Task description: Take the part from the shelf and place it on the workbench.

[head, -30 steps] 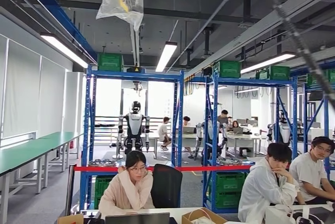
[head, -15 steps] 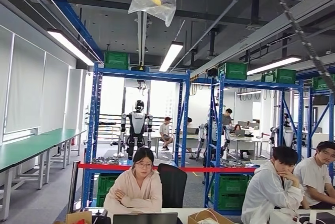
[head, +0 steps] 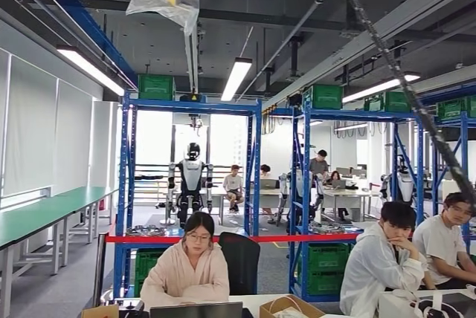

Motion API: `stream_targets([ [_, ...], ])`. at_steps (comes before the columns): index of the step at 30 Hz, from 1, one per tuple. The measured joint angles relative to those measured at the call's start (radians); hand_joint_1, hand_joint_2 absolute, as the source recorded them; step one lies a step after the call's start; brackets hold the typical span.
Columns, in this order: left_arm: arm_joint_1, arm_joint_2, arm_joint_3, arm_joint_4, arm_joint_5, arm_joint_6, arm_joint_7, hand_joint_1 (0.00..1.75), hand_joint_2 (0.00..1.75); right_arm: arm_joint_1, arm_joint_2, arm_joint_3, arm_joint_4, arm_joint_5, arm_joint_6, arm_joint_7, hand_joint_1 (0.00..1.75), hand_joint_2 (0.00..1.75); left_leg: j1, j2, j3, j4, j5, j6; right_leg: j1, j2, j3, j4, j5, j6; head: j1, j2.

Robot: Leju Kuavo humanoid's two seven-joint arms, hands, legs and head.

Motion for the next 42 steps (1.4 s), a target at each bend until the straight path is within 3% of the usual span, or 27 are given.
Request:
stream_targets([
  [2,-0.001,0.001,0.0,0.0,0.002,-0.001,-0.004,0.0,0.0,0.009,-0.021,0.024,-0.062,-0.086,0.046,-0.04,0.0,0.0,0.005,0.001,0.052,-0.111,0.056,-0.011,-0.003,0.002,-0.007,0.024,-0.014,0.012,0.0,0.0],
  [3,-0.002,0.002,0.0,0.0,0.004,-0.003,-0.006,0.0,0.0,0.014,-0.036,0.036,-0.097,-0.139,0.07,-0.059,0.0,0.0,0.005,0.0,0.069,-0.147,0.067,-0.01,-0.003,0.003,-0.015,0.039,-0.02,0.018,0.0,0.0],
  [8,0.005,0.002,0.0,0.001,0.007,-0.009,-0.01,0.0,0.0,0.072,-0.137,0.066,-0.32,-0.51,0.183,-0.186,0.0,0.0,0.002,-0.002,0.075,-0.162,0.063,0.02,-0.003,0.001,-0.029,0.071,-0.04,0.036,-0.002,0.0],
  [10,0.001,0.004,0.001,0.001,0.004,-0.012,-0.011,0.0,0.0,0.114,-0.161,0.052,-0.409,-0.715,0.274,-0.257,0.0,0.0,0.003,-0.001,0.078,-0.163,0.064,0.028,-0.008,0.001,-0.06,0.149,-0.09,0.046,-0.002,0.0],
  [12,-0.003,0.005,0.001,0.001,0.002,-0.017,-0.012,0.0,0.0,0.187,-0.169,0.009,-0.527,-1.022,0.457,-0.331,0.0,0.0,0.002,-0.002,0.08,-0.163,0.062,0.033,-0.012,0.001,-0.117,0.278,-0.148,0.053,-0.002,0.0],
  [13,-0.003,0.005,0.001,0.001,0.005,-0.021,-0.011,0.0,0.0,0.232,-0.167,-0.021,-0.594,-1.183,0.561,-0.357,0.0,0.0,0.001,-0.003,0.081,-0.163,0.061,0.034,-0.012,0.001,-0.137,0.321,-0.16,0.053,-0.002,0.0],
  [14,-0.002,0.005,0.001,0.001,0.01,-0.023,-0.01,0.0,0.0,0.276,-0.161,-0.052,-0.664,-1.322,0.652,-0.373,0.0,0.0,0.0,-0.004,0.083,-0.163,0.059,0.036,-0.011,0.001,-0.141,0.328,-0.153,0.051,-0.002,0.0],
  [16,0.0,0.005,0.003,0.001,0.027,-0.028,-0.011,0.0,0.0,0.354,-0.141,-0.102,-0.805,-1.475,0.762,-0.386,0.0,0.0,-0.002,-0.005,0.086,-0.164,0.058,0.037,-0.008,0.001,-0.096,0.231,-0.095,0.04,-0.002,0.0],
  [18,0.005,0.004,0.006,0.001,0.045,-0.03,-0.016,0.0,0.0,0.426,-0.117,-0.13,-0.941,-1.506,0.812,-0.388,0.0,0.0,-0.002,-0.005,0.088,-0.167,0.057,0.035,0.001,0.001,-0.033,0.098,-0.045,0.028,-0.002,0.0],
  [19,0.008,0.002,0.009,0.001,0.051,-0.031,-0.019,0.0,0.0,0.459,-0.108,-0.138,-1.0,-1.502,0.827,-0.389,0.0,0.0,-0.001,-0.005,0.089,-0.169,0.058,0.033,0.006,0.001,-0.015,0.06,-0.033,0.025,-0.002,0.0],
  [21,0.015,0.0,0.015,0.001,0.061,-0.03,-0.02,0.0,0.0,0.521,-0.093,-0.144,-1.091,-1.494,0.846,-0.39,0.0,0.0,0.002,-0.005,0.092,-0.177,0.063,0.024,0.012,0.002,-0.008,0.042,-0.026,0.021,-0.002,0.0],
  [23,0.021,-0.002,0.022,0.001,0.07,-0.028,-0.021,0.0,0.0,0.571,-0.081,-0.148,-1.149,-1.485,0.854,-0.39,0.0,0.0,0.003,-0.004,0.095,-0.181,0.053,0.016,0.009,-0.003,0.0,0.019,-0.012,0.01,-0.002,0.0],
  [25,0.024,-0.004,0.03,0.001,0.077,-0.026,-0.021,0.0,0.0,0.607,-0.07,-0.149,-1.184,-1.478,0.86,-0.39,0.0,0.0,-0.001,-0.002,0.082,-0.131,-0.001,0.015,0.003,-0.008,0.005,-0.003,0.003,0.0,-0.002,0.0],
  [27,0.025,-0.005,0.037,0.001,0.08,-0.024,-0.021,0.0,0.0,0.638,-0.064,-0.15,-1.207,-1.476,0.864,-0.39,0.0,0.0,-0.005,-0.002,0.052,-0.019,-0.077,0.014,0.003,-0.01,-0.001,-0.004,0.011,-0.002,-0.002,0.0],
  [29,0.026,-0.005,0.042,0.001,0.091,-0.02,-0.02,0.0,0.0,0.663,-0.062,-0.151,-1.217,-1.478,0.87,-0.39,0.0,0.0,-0.006,-0.001,0.047,0.045,-0.106,0.011,0.002,-0.012,-0.013,0.001,0.017,-0.001,-0.002,0.0],
  [30,0.027,-0.005,0.043,0.001,0.099,-0.019,-0.019,0.0,0.0,0.673,-0.062,-0.152,-1.219,-1.48,0.874,-0.39,0.0,0.0,-0.006,-0.001,0.069,0.024,-0.094,0.008,0.0,-0.012,-0.021,0.006,0.021,0.001,-0.002,0.0],
  [33,0.025,-0.006,0.045,0.001,0.115,-0.018,-0.017,0.0,0.0,0.695,-0.06,-0.155,-1.227,-1.484,0.88,-0.39,0.0,0.0,-0.003,-0.003,0.184,-0.161,-0.028,0.003,-0.003,-0.009,-0.05,0.032,0.03,0.013,-0.002,0.0],
  [35,0.024,-0.007,0.046,0.001,0.121,-0.016,-0.017,0.0,0.0,0.705,-0.057,-0.157,-1.232,-1.484,0.883,-0.39,0.0,0.0,-0.006,-0.007,0.207,-0.207,-0.013,0.013,-0.002,-0.006,-0.061,0.045,0.039,0.022,-0.002,0.0],
  [37,0.027,-0.01,0.049,0.001,0.129,-0.011,-0.016,0.0,0.0,0.723,-0.057,-0.159,-1.233,-1.488,0.886,-0.39,0.0,0.0,-0.01,-0.006,0.201,-0.204,0.0,0.029,-0.003,-0.002,-0.064,0.044,0.052,0.03,-0.002,0.0],
  [38,0.028,-0.012,0.051,0.001,0.132,-0.006,-0.014,0.0,0.0,0.735,-0.059,-0.161,-1.232,-1.492,0.887,-0.39,0.0,0.0,-0.011,-0.004,0.195,-0.204,0.008,0.036,-0.005,-0.001,-0.067,0.047,0.046,0.034,-0.002,0.0],
  [39,0.028,-0.015,0.054,0.001,0.134,-0.001,-0.012,0.0,0.0,0.748,-0.06,-0.165,-1.23,-1.498,0.889,-0.39,0.0,0.0,-0.01,-0.001,0.187,-0.205,0.018,0.043,-0.007,-0.001,-0.073,0.064,0.022,0.039,-0.002,0.0],
  [40,0.029,-0.017,0.057,0.001,0.136,0.002,-0.01,0.0,0.0,0.761,-0.061,-0.171,-1.227,-1.505,0.894,-0.39,0.0,0.0,-0.009,0.002,0.176,-0.206,0.028,0.048,-0.01,0.0,-0.084,0.1,-0.02,0.044,-0.002,0.0],
  [42,0.031,-0.017,0.061,0.001,0.136,0.009,-0.007,0.0,0.0,0.786,-0.062,-0.191,-1.222,-1.513,0.916,-0.39,0.0,0.0,-0.012,0.004,0.152,-0.205,0.046,0.055,-0.014,-0.001,-0.11,0.223,-0.124,0.054,-0.002,0.0],
])
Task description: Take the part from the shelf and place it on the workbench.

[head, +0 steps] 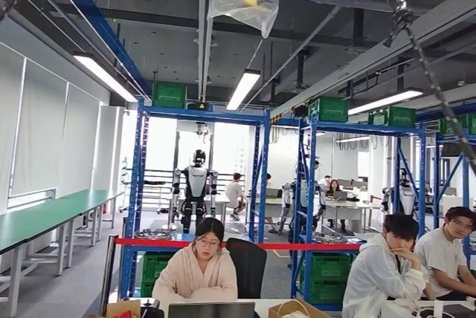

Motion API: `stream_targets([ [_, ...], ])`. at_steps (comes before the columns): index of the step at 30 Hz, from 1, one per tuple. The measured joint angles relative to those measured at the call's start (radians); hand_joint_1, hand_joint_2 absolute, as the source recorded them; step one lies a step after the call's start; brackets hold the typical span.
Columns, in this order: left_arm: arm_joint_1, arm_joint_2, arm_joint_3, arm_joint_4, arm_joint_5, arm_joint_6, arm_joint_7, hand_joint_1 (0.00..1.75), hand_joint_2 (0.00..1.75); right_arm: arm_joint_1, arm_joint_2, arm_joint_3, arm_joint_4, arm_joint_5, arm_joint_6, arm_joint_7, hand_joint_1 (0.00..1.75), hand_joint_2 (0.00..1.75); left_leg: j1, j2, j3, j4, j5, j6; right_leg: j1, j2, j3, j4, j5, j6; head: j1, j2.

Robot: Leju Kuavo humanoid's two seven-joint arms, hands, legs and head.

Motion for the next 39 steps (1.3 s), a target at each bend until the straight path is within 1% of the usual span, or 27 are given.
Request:
stream_targets([
  [1,0.002,0.0,0.002,0.0,0.0,0.002,0.0,0.0,0.0,0.012,0.002,-0.014,0.004,0.0,0.016,0.0,0.0,0.0,-0.002,0.001,-0.012,0.001,0.009,0.001,-0.001,0.0,-0.007,0.06,-0.033,0.002,0.0,0.0],
  [2,0.004,0.0,0.003,0.0,-0.001,0.004,0.0,0.0,0.0,0.023,0.004,-0.029,0.008,0.004,0.032,0.0,0.0,0.0,-0.005,0.001,-0.024,0.001,0.017,0.002,-0.002,0.0,-0.001,0.095,-0.046,0.002,0.0,0.0],
  [3,0.005,0.0,0.005,0.0,-0.002,0.004,0.0,0.0,0.0,0.032,0.007,-0.043,0.013,0.009,0.042,0.0,0.0,0.0,-0.009,0.001,-0.035,0.001,0.025,0.003,-0.001,0.0,0.02,0.095,-0.039,-0.002,0.0,0.0],
  [4,0.005,0.0,0.008,0.0,-0.003,0.005,-0.002,0.0,0.0,0.038,0.01,-0.055,0.017,0.013,0.047,0.0,0.0,0.0,-0.012,0.001,-0.046,0.001,0.034,0.003,0.0,0.001,0.061,0.054,-0.019,-0.008,0.0,0.0],
  [5,0.005,-0.001,0.01,0.0,-0.005,0.005,-0.004,0.0,0.0,0.041,0.012,-0.064,0.021,0.017,0.045,0.0,0.0,0.0,-0.015,0.0,-0.055,0.001,0.042,0.003,0.004,0.003,0.117,-0.016,0.001,-0.019,0.0,0.0],
  [7,0.005,-0.004,0.015,0.0,-0.007,0.004,-0.01,0.0,0.0,0.043,0.015,-0.075,0.029,0.022,0.03,0.0,0.0,0.0,-0.017,-0.002,-0.067,0.0,0.058,-0.001,0.017,0.004,0.229,-0.177,0.015,-0.041,0.0,0.0],
  [9,0.005,-0.007,0.021,0.0,-0.007,0.004,-0.014,0.0,0.0,0.046,0.015,-0.083,0.042,0.027,0.009,0.0,0.0,0.0,-0.011,-0.003,-0.072,-0.004,0.075,-0.011,0.029,0.005,0.274,-0.253,0.011,-0.049,0.0,0.0],
  [11,0.006,-0.009,0.028,0.0,-0.005,0.005,-0.012,0.0,0.0,0.056,0.015,-0.092,0.064,0.028,-0.008,0.0,0.0,0.0,-0.005,-0.003,-0.077,-0.013,0.085,-0.022,0.033,0.001,0.271,-0.274,0.036,-0.054,0.0,0.0],
  [12,0.008,-0.012,0.031,0.0,-0.003,0.006,-0.011,0.0,0.0,0.06,0.014,-0.095,0.08,0.029,-0.013,0.001,0.0,0.0,-0.004,-0.004,-0.082,-0.006,0.068,-0.025,0.033,-0.002,0.265,-0.284,0.052,-0.061,0.0,0.0],
  [14,0.01,-0.016,0.039,0.0,0.002,0.008,-0.009,0.0,0.0,0.072,0.013,-0.099,0.122,0.033,-0.019,0.003,0.0,0.0,-0.005,-0.004,-0.102,0.059,-0.015,-0.027,0.029,-0.008,0.243,-0.293,0.079,-0.068,0.001,0.001],
  [16,0.011,-0.019,0.045,0.0,0.005,0.008,-0.01,0.0,0.0,0.087,0.009,-0.102,0.164,0.035,-0.023,0.005,0.0,0.0,-0.004,-0.004,-0.124,0.178,-0.096,-0.032,0.029,-0.011,0.21,-0.281,0.096,-0.07,0.001,0.001],
  [17,0.011,-0.019,0.048,0.0,0.006,0.008,-0.01,0.0,0.0,0.092,0.007,-0.103,0.181,0.037,-0.025,0.005,0.0,0.0,-0.004,-0.004,-0.126,0.225,-0.107,-0.036,0.029,-0.014,0.191,-0.272,0.103,-0.068,0.001,0.001],
  [18,0.011,-0.019,0.05,0.0,0.007,0.009,-0.01,0.0,0.0,0.095,0.005,-0.104,0.196,0.038,-0.028,0.01,0.0,0.0,-0.002,-0.003,-0.115,0.246,-0.095,-0.039,0.028,-0.015,0.17,-0.261,0.109,-0.066,0.001,0.0],
  [20,0.011,-0.019,0.056,-0.001,0.01,0.009,-0.011,0.0,0.0,0.095,-0.002,-0.105,0.235,0.046,-0.051,0.037,0.0,0.0,0.002,-0.003,-0.049,0.188,-0.042,-0.048,0.024,-0.016,0.129,-0.234,0.119,-0.058,0.001,0.0],
  [21,0.01,-0.019,0.058,-0.001,0.011,0.01,-0.012,0.0,0.0,0.095,-0.008,-0.105,0.266,0.057,-0.077,0.054,0.0,0.0,0.004,-0.003,0.0,0.122,-0.033,-0.052,0.024,-0.016,0.109,-0.218,0.123,-0.053,0.001,0.0],
  [23,0.007,-0.022,0.064,-0.001,0.014,0.011,-0.017,0.0,0.0,0.092,-0.027,-0.104,0.356,0.093,-0.149,0.073,0.0,0.0,0.004,-0.003,0.069,0.016,-0.052,-0.047,0.025,-0.015,0.083,-0.19,0.13,-0.043,0.0,0.0],
  [24,0.007,-0.023,0.068,-0.001,0.014,0.011,-0.018,0.0,0.0,0.087,-0.038,-0.103,0.418,0.117,-0.192,0.07,0.0,0.0,0.002,-0.004,0.082,-0.009,-0.065,-0.041,0.026,-0.015,0.076,-0.182,0.135,-0.039,0.0,0.0],
  [26,0.01,-0.028,0.075,-0.002,0.014,0.012,-0.02,0.0,0.0,0.069,-0.058,-0.103,0.562,0.159,-0.273,0.052,0.0,0.0,0.0,-0.002,0.073,-0.011,-0.057,-0.022,0.023,-0.014,0.071,-0.179,0.144,-0.029,0.0,0.0],
  [27,0.011,-0.03,0.078,-0.002,0.013,0.012,-0.019,0.0,0.0,0.058,-0.066,-0.104,0.641,0.177,-0.312,0.041,0.0,0.0,0.0,0.0,0.065,-0.011,-0.048,-0.013,0.021,-0.013,0.066,-0.173,0.131,-0.022,0.001,0.0],
  [29,0.012,-0.033,0.083,-0.004,0.011,0.014,-0.019,0.0,0.0,0.035,-0.079,-0.112,0.807,0.202,-0.376,0.024,0.0,0.0,-0.001,0.003,0.041,-0.011,-0.026,0.001,0.014,-0.012,0.049,-0.112,0.051,-0.008,0.0,0.0],
  [31,0.013,-0.033,0.087,-0.006,0.008,0.014,-0.018,0.0,0.0,0.01,-0.088,-0.126,0.967,0.215,-0.417,0.014,0.0,0.0,-0.004,0.003,0.012,-0.011,-0.004,0.006,0.006,-0.012,0.026,0.01,-0.042,0.003,0.001,0.0],
  [32,0.015,-0.034,0.089,-0.006,0.008,0.014,-0.018,0.0,0.0,-0.001,-0.091,-0.134,1.038,0.218,-0.432,0.011,0.0,0.0,-0.007,0.004,-0.002,-0.01,0.006,0.007,0.004,-0.012,0.022,0.062,-0.061,0.005,0.001,0.0],
  [33,0.015,-0.034,0.091,-0.006,0.006,0.014,-0.018,0.0,0.0,-0.011,-0.093,-0.142,1.106,0.221,-0.446,0.01,0.0,0.0,-0.009,0.004,-0.016,-0.01,0.016,0.007,0.002,-0.012,0.032,0.087,-0.057,0.004,0.001,0.0],
  [34,0.016,-0.034,0.093,-0.006,0.006,0.014,-0.018,0.0,0.0,-0.019,-0.096,-0.15,1.165,0.224,-0.458,0.009,0.0,0.0,-0.012,0.005,-0.028,-0.01,0.026,0.007,0.002,-0.011,0.06,0.074,-0.035,0.002,0.001,0.0],
  [36,0.016,-0.035,0.096,-0.006,0.004,0.014,-0.018,0.0,0.0,-0.033,-0.1,-0.163,1.261,0.229,-0.473,0.007,0.0,0.0,-0.016,0.004,-0.048,-0.01,0.044,0.006,0.007,-0.006,0.161,-0.048,0.011,-0.014,0.001,0.0],
  [38,0.017,-0.038,0.098,-0.006,0.003,0.014,-0.018,0.0,0.0,-0.049,-0.106,-0.174,1.331,0.23,-0.479,0.006,0.0,0.0,-0.017,0.005,-0.059,-0.01,0.059,0.0,0.017,0.0,0.263,-0.204,0.015,-0.033,0.001,0.0],
  [39,0.017,-0.04,0.099,-0.007,0.002,0.014,-0.018,0.0,0.0,-0.058,-0.109,-0.181,1.365,0.23,-0.486,0.005,0.0,0.0,-0.015,0.006,-0.063,-0.011,0.068,-0.005,0.022,0.002,0.29,-0.251,0.01,-0.038,0.001,0.0],
])
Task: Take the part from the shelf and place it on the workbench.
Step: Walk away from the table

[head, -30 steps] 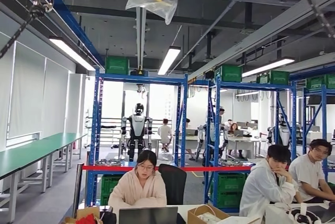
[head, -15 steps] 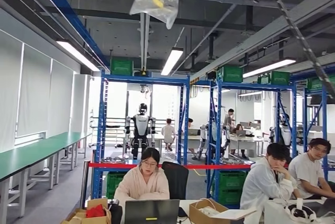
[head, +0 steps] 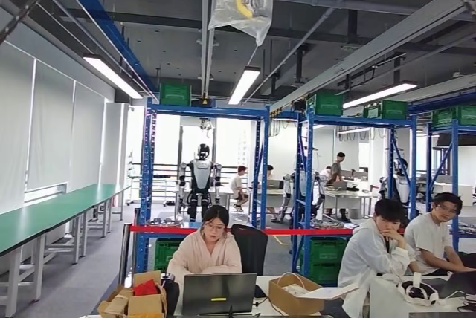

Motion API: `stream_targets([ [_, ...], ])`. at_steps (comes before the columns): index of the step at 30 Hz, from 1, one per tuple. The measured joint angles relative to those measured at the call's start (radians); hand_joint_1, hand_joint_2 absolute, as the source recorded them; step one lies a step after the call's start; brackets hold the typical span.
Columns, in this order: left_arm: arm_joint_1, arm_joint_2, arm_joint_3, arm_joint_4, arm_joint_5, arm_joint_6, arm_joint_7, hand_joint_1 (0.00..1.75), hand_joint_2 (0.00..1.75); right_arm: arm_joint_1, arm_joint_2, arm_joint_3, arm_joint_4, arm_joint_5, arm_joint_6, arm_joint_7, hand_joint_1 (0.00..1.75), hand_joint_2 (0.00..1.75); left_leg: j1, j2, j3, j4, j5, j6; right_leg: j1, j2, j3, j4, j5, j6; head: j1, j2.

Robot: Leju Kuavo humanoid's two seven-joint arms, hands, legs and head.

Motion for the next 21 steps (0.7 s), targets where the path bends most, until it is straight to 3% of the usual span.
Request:
stream_targets([
  [2,0.0,-0.003,0.002,0.0,-0.002,-0.001,0.0,0.0,0.0,-0.011,-0.004,-0.012,0.069,0.01,-0.036,0.009,0.0,0.0,0.006,0.001,-0.008,-0.003,0.014,-0.012,0.005,-0.001,0.008,-0.036,0.007,-0.005,0.0,0.0],
  [3,0.001,-0.003,0.003,0.0,-0.002,-0.001,-0.001,0.0,0.0,-0.014,-0.006,-0.016,0.101,0.021,-0.062,0.021,0.0,0.0,0.009,0.001,-0.013,-0.001,0.007,-0.015,0.006,-0.003,0.003,-0.042,0.019,-0.01,0.0,0.0],
  [5,0.004,-0.006,0.004,0.0,-0.006,-0.002,-0.001,0.0,0.0,-0.018,-0.012,-0.022,0.161,0.048,-0.128,0.07,0.0,0.0,0.009,0.0,-0.031,0.049,-0.063,-0.018,0.003,-0.007,-0.014,-0.052,0.042,-0.022,0.0,0.0],
  [7,0.004,-0.008,0.004,0.0,-0.01,-0.003,-0.001,0.0,0.0,-0.013,-0.017,-0.028,0.21,0.07,-0.192,0.141,0.0,0.0,0.009,0.0,-0.056,0.169,-0.16,-0.021,0.004,-0.011,-0.043,-0.041,0.057,-0.027,0.0,0.0],
  [8,0.003,-0.008,0.004,0.0,-0.012,-0.003,-0.001,0.0,0.0,-0.009,-0.019,-0.029,0.23,0.078,-0.218,0.181,0.0,0.0,0.009,0.0,-0.063,0.228,-0.185,-0.024,0.004,-0.013,-0.059,-0.033,0.063,-0.027,0.0,0.0],
  [9,0.002,-0.008,0.004,0.0,-0.014,-0.003,-0.001,0.0,0.0,-0.005,-0.02,-0.031,0.249,0.085,-0.238,0.224,0.0,0.0,0.009,0.0,-0.059,0.267,-0.186,-0.027,0.005,-0.015,-0.075,-0.024,0.068,-0.026,0.0,0.0],
  [10,0.002,-0.008,0.004,0.0,-0.016,-0.004,-0.001,0.0,0.0,-0.002,-0.02,-0.032,0.266,0.092,-0.255,0.274,0.0,0.0,0.01,0.0,-0.042,0.272,-0.166,-0.029,0.004,-0.016,-0.093,-0.012,0.072,-0.025,0.0,0.0],
  [12,0.0,-0.008,0.004,0.0,-0.022,-0.005,0.0,0.0,0.0,0.003,-0.021,-0.032,0.293,0.105,-0.281,0.385,0.0,0.0,0.012,0.0,0.036,0.185,-0.116,-0.032,0.002,-0.016,-0.128,0.016,0.078,-0.021,0.0,0.0],
  [14,-0.004,-0.009,0.003,0.0,-0.028,-0.007,0.0,0.0,0.0,0.008,-0.022,-0.032,0.311,0.113,-0.296,0.463,0.0,0.0,0.012,0.0,0.117,0.06,-0.115,-0.03,0.004,-0.015,-0.159,0.049,0.081,-0.013,0.0,0.0],
  [15,-0.006,-0.01,0.003,0.0,-0.03,-0.007,0.0,0.0,0.0,0.009,-0.023,-0.032,0.318,0.116,-0.3,0.487,0.0,0.0,0.011,-0.001,0.138,0.022,-0.126,-0.028,0.005,-0.015,-0.171,0.06,0.085,-0.008,0.0,0.0],
  [18,-0.01,-0.013,0.002,0.0,-0.043,-0.011,0.0,0.0,0.0,0.011,-0.028,-0.032,0.339,0.123,-0.305,0.614,0.0,0.0,0.01,0.0,0.131,0.001,-0.127,-0.011,0.004,-0.01,-0.192,0.073,0.092,0.011,0.0,0.0],
  [19,-0.011,-0.014,0.001,0.0,-0.052,-0.013,0.0,0.0,0.0,0.011,-0.029,-0.032,0.344,0.125,-0.304,0.687,0.0,0.0,0.012,0.001,0.123,0.0,-0.119,-0.001,0.001,-0.007,-0.199,0.087,0.072,0.019,0.0,0.0],
  [21,-0.015,-0.015,-0.005,0.0,-0.072,-0.018,0.001,0.0,0.0,0.011,-0.029,-0.031,0.35,0.134,-0.292,0.822,0.0,0.0,0.012,0.004,0.103,-0.001,-0.1,0.013,-0.008,-0.004,-0.218,0.164,-0.015,0.035,0.0,0.0],
])
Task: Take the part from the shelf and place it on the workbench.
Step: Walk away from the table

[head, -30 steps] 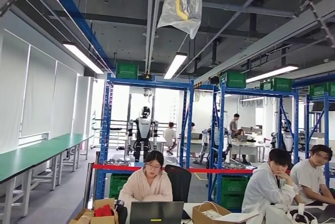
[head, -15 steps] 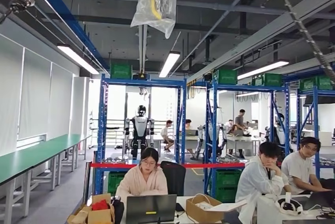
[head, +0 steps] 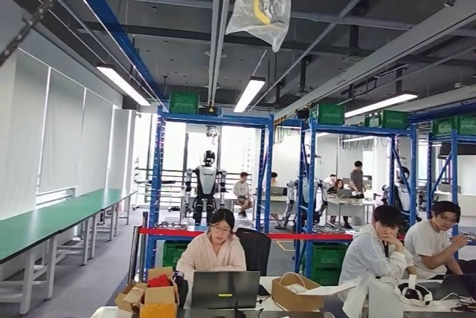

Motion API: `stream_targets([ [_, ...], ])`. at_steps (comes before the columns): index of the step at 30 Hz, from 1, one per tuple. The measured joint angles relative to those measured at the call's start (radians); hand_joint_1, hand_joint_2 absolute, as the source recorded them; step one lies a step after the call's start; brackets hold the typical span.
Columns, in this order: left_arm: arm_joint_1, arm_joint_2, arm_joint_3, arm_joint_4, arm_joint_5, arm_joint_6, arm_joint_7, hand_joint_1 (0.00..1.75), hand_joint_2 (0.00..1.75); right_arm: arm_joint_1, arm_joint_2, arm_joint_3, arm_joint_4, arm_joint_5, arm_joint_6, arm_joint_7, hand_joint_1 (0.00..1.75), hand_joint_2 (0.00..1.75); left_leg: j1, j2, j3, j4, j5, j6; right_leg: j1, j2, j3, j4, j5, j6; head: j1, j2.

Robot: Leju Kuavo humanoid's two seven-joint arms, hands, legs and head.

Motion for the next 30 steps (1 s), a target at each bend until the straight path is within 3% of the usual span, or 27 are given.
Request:
stream_targets([
  [2,-0.002,0.0,-0.008,0.0,-0.013,-0.004,0.002,0.0,0.0,0.002,0.0,0.004,0.003,0.016,0.015,0.06,0.0,0.0,-0.003,0.002,-0.024,0.001,0.02,0.002,-0.01,0.0,-0.021,0.118,-0.076,0.01,0.0,0.0],
  [3,-0.003,0.0,-0.013,0.0,-0.016,-0.005,0.003,0.0,0.0,0.003,0.001,0.007,0.003,0.026,0.019,0.068,0.0,0.0,-0.004,0.004,-0.036,0.002,0.03,0.002,-0.014,0.0,-0.02,0.157,-0.083,0.013,0.0,0.0],
  [4,-0.004,0.0,-0.016,0.0,-0.018,-0.005,0.003,0.0,0.0,0.003,0.001,0.011,0.004,0.034,0.021,0.066,0.0,0.0,-0.006,0.006,-0.049,0.002,0.039,0.001,-0.017,0.0,-0.006,0.167,-0.069,0.015,0.0,0.0],
  [5,-0.005,0.0,-0.018,0.0,-0.02,-0.005,0.003,0.0,0.0,0.002,0.002,0.016,0.004,0.041,0.022,0.061,0.0,0.0,-0.007,0.007,-0.061,0.002,0.049,0.0,-0.018,0.0,0.026,0.14,-0.04,0.015,0.0,0.0],
  [7,-0.008,0.0,-0.022,0.0,-0.022,-0.004,-0.001,0.0,0.0,0.0,0.003,0.025,0.003,0.052,0.023,0.046,0.0,0.0,-0.009,0.008,-0.078,0.002,0.067,-0.004,-0.018,0.002,0.135,0.001,0.005,0.008,0.0,0.0],
  [9,-0.011,0.0,-0.024,0.0,-0.022,-0.004,-0.004,0.0,0.0,-0.004,0.003,0.031,0.004,0.06,0.023,0.034,0.0,0.0,-0.009,0.007,-0.088,0.002,0.085,-0.014,-0.012,0.006,0.231,-0.143,0.006,-0.005,0.0,0.0],
  [10,-0.011,0.0,-0.025,0.0,-0.022,-0.004,-0.005,0.0,0.0,-0.005,0.003,0.034,0.004,0.064,0.023,0.029,0.0,0.0,-0.007,0.007,-0.093,0.001,0.095,-0.02,-0.007,0.007,0.252,-0.18,0.003,-0.011,0.0,0.0],
  [11,-0.012,0.0,-0.025,0.0,-0.022,-0.004,-0.006,0.0,0.0,-0.006,0.003,0.038,0.004,0.066,0.023,0.025,0.0,0.0,-0.004,0.007,-0.097,-0.001,0.105,-0.027,-0.003,0.006,0.254,-0.197,0.005,-0.018,0.0,0.001],
  [13,-0.01,0.0,-0.025,0.0,-0.022,-0.004,-0.008,0.0,0.0,-0.007,0.004,0.043,0.006,0.069,0.023,0.021,0.0,0.0,0.001,0.006,-0.108,0.006,0.09,-0.035,-0.001,0.0,0.239,-0.204,0.026,-0.034,0.0,0.001],
  [14,-0.008,0.0,-0.025,0.0,-0.022,-0.004,-0.008,0.0,0.0,-0.007,0.004,0.045,0.007,0.07,0.023,0.019,0.0,0.0,0.001,0.005,-0.116,0.029,0.056,-0.037,-0.001,-0.003,0.229,-0.206,0.038,-0.043,0.0,0.0],
  [16,-0.005,-0.001,-0.025,0.0,-0.022,-0.005,-0.008,0.0,0.0,-0.005,0.004,0.048,0.008,0.072,0.024,0.018,0.0,0.0,0.0,0.003,-0.14,0.134,-0.045,-0.037,0.002,-0.007,0.203,-0.201,0.056,-0.055,0.0,0.0],
  [17,-0.004,-0.001,-0.025,0.0,-0.022,-0.005,-0.007,0.0,0.0,-0.003,0.004,0.049,0.009,0.072,0.024,0.017,0.0,0.0,-0.001,0.003,-0.152,0.199,-0.081,-0.038,0.004,-0.009,0.186,-0.195,0.064,-0.058,0.0,0.0],
  [18,-0.004,-0.001,-0.026,0.0,-0.022,-0.005,-0.006,0.0,0.0,-0.002,0.004,0.05,0.009,0.072,0.024,0.017,0.0,0.0,-0.002,0.003,-0.157,0.252,-0.094,-0.038,0.006,-0.01,0.167,-0.187,0.072,-0.059,0.0,0.0],
  [19,-0.004,-0.001,-0.026,0.0,-0.022,-0.005,-0.005,0.0,0.0,-0.002,0.004,0.051,0.009,0.073,0.024,0.017,0.0,0.0,-0.003,0.002,-0.15,0.278,-0.084,-0.038,0.007,-0.011,0.147,-0.177,0.079,-0.06,0.0,0.0],
  [20,-0.004,-0.001,-0.026,0.0,-0.022,-0.004,-0.004,0.0,0.0,-0.002,0.004,0.051,0.009,0.073,0.024,0.017,0.0,0.0,-0.004,0.002,-0.128,0.268,-0.056,-0.038,0.008,-0.011,0.128,-0.167,0.084,-0.059,0.0,0.0],
  [22,-0.006,-0.001,-0.026,0.0,-0.022,-0.004,-0.009,0.0,0.0,-0.002,0.004,0.051,0.009,0.073,0.024,0.017,0.0,0.0,-0.005,0.002,-0.041,0.162,-0.01,-0.035,0.009,-0.01,0.093,-0.142,0.091,-0.054,0.0,0.0],
  [24,-0.009,-0.001,-0.026,0.0,-0.021,-0.005,-0.016,0.0,0.0,-0.002,0.004,0.051,0.009,0.073,0.024,0.016,0.0,0.0,-0.006,0.002,0.044,0.032,-0.019,-0.03,0.011,-0.01,0.069,-0.118,0.095,-0.047,0.0,0.0],
  [25,-0.01,-0.001,-0.026,0.0,-0.02,-0.005,-0.019,0.0,0.0,-0.002,0.003,0.051,0.009,0.074,0.024,0.016,0.0,0.0,-0.007,0.002,0.064,-0.003,-0.031,-0.027,0.012,-0.011,0.062,-0.111,0.099,-0.042,0.0,0.0],
  [28,-0.01,-0.002,-0.026,0.0,-0.016,-0.01,-0.019,0.0,0.0,-0.002,0.0,0.051,0.01,0.08,0.024,0.016,0.0,0.0,-0.006,0.004,0.059,-0.022,-0.025,-0.008,0.01,-0.007,0.049,-0.096,0.1,-0.025,0.0,0.0],
  [30,-0.01,-0.003,-0.026,0.0,-0.014,-0.011,-0.013,0.0,0.0,0.0,-0.003,0.052,0.01,0.084,0.025,0.018,0.0,0.0,-0.002,0.006,0.047,-0.024,-0.01,0.003,0.002,-0.002,0.022,-0.028,0.044,-0.009,0.0,0.0],
])
